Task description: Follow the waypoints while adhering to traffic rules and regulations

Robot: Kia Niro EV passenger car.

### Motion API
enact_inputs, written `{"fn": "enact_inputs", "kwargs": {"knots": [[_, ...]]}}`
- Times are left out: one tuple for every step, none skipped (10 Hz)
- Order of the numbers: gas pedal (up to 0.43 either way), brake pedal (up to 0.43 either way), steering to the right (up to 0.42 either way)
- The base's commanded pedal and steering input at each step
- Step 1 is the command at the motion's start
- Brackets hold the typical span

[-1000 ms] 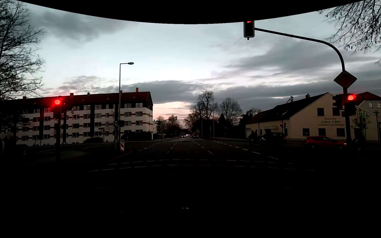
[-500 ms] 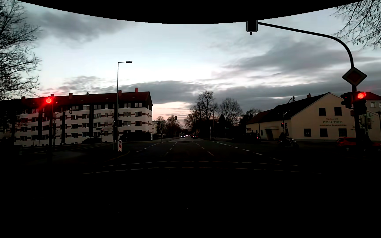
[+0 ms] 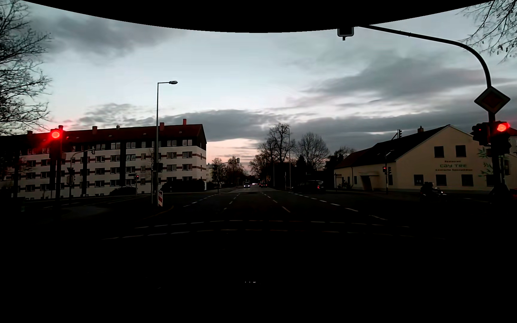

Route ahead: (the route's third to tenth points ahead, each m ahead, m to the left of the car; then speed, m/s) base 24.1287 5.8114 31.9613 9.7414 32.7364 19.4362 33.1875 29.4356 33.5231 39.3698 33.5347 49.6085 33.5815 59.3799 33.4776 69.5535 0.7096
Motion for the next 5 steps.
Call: {"fn": "enact_inputs", "kwargs": {"knots": [[0.0, 0.165, 0.005], [0.0, 0.171, 0.005], [0.0, 0.171, 0.005], [0.0, 0.165, 0.005], [0.0, 0.165, 0.005]]}}
